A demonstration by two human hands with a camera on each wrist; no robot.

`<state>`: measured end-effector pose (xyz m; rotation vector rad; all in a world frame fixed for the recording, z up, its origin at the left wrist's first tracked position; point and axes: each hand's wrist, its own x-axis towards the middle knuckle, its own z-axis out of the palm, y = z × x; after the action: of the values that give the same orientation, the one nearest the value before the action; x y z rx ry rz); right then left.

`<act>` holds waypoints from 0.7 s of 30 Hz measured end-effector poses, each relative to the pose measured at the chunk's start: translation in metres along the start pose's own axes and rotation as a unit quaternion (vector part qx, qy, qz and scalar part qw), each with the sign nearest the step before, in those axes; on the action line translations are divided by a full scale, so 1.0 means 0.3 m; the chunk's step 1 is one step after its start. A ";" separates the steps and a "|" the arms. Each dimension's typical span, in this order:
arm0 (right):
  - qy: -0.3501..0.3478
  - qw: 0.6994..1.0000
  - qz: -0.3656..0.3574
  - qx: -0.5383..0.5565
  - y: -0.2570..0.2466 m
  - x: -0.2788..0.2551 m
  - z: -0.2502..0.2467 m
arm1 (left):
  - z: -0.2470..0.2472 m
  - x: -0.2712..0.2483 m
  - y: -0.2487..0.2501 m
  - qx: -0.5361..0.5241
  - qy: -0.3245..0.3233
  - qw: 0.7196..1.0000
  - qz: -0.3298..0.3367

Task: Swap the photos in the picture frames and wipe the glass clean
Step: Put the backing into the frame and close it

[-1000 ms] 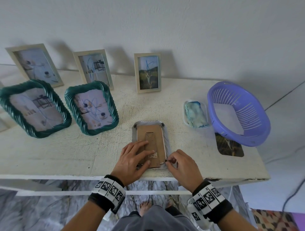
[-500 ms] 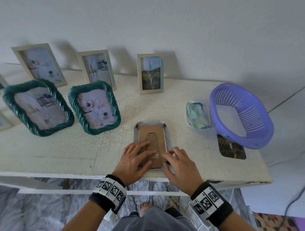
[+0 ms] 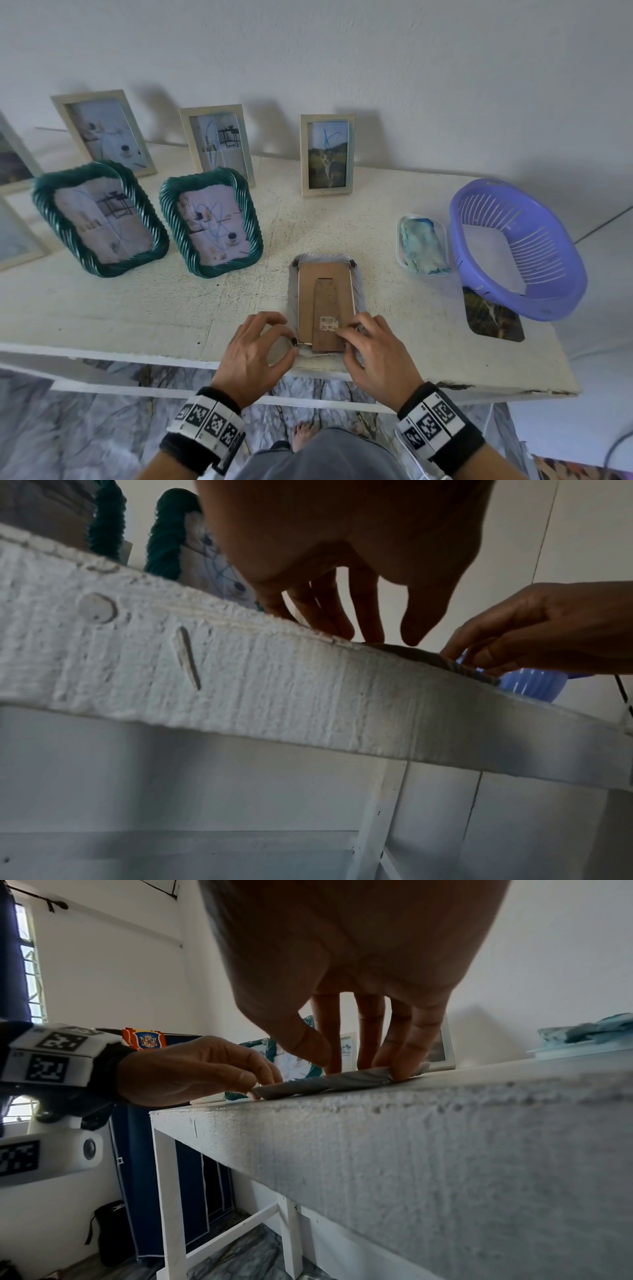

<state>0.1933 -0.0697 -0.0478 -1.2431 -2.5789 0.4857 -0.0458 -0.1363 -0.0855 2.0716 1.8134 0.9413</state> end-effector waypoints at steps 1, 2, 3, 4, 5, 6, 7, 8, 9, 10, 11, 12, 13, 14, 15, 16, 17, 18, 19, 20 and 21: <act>0.000 1.000 0.000 0.001 0.000 0.000 0.001 | 0.000 -0.003 -0.003 -0.008 -0.005 1.000 -0.004; 0.000 1.000 0.000 0.003 0.000 0.000 0.000 | 0.001 -0.005 -0.004 -0.020 -0.012 1.000 -0.012; 0.000 1.000 0.000 0.006 0.000 0.000 0.000 | 0.002 -0.007 -0.004 -0.035 -0.017 0.999 -0.023; 0.000 1.000 0.000 0.010 0.000 -0.001 0.001 | 0.002 -0.010 -0.006 -0.048 -0.021 0.998 -0.033; -0.001 1.000 -0.001 0.012 -0.001 -0.002 0.001 | 0.002 -0.012 -0.007 -0.058 -0.023 0.997 -0.040; -0.002 1.000 -0.002 0.014 -0.001 -0.003 0.002 | 0.002 -0.014 -0.009 -0.064 -0.024 0.997 -0.044; -0.003 1.000 -0.003 0.015 -0.001 -0.003 0.002 | 0.001 -0.014 -0.011 -0.070 -0.025 0.996 -0.046; -0.003 1.000 -0.003 0.015 -0.001 -0.004 0.002 | -0.001 -0.013 -0.013 -0.074 -0.026 0.996 -0.045; -0.002 1.000 -0.003 0.016 -0.001 -0.004 0.002 | -0.003 -0.012 -0.014 -0.077 -0.026 0.996 -0.044; -0.001 1.000 -0.003 0.017 0.000 -0.005 0.001 | -0.005 -0.010 -0.014 -0.079 -0.028 0.996 -0.044; -0.003 1.000 -0.002 0.018 0.000 -0.005 0.001 | -0.007 -0.008 -0.014 -0.078 -0.030 0.995 -0.045; -0.007 1.000 -0.002 0.019 0.000 -0.005 -0.001 | -0.009 -0.003 -0.013 -0.075 -0.033 0.996 -0.046; -0.012 1.000 -0.003 0.019 0.000 -0.002 -0.004 | -0.012 0.005 -0.011 -0.072 -0.034 0.996 -0.047; -0.018 1.000 -0.005 0.019 0.000 0.002 -0.011 | -0.015 0.017 -0.009 -0.068 -0.031 0.996 -0.047; -0.022 0.999 -0.005 0.023 0.001 0.011 -0.022 | -0.018 0.032 -0.008 -0.063 -0.024 0.997 -0.045; -0.026 0.999 -0.003 0.032 0.003 0.024 -0.036 | -0.021 0.054 -0.007 -0.053 -0.012 0.998 -0.042; -0.028 0.998 0.001 0.048 0.005 0.041 -0.054 | -0.024 0.078 -0.004 -0.041 -0.002 0.998 -0.039; -0.027 0.997 0.005 0.067 0.010 0.062 -0.071 | -0.027 0.107 0.002 -0.029 0.003 0.999 -0.036; -0.018 0.997 0.008 0.081 0.017 0.086 -0.086 | -0.030 0.136 0.011 -0.017 0.001 0.999 -0.031; -0.005 0.996 0.015 0.088 0.029 0.113 -0.098 | -0.033 0.168 0.022 -0.002 -0.008 1.000 -0.023; 0.008 0.996 0.025 0.089 0.046 0.144 -0.106 | -0.035 0.200 0.033 0.016 -0.026 0.999 -0.012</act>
<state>0.1879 -0.0214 -0.0211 -1.2457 -2.4342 0.6959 -0.0425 -0.0840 -0.0532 2.0679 1.8339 0.8494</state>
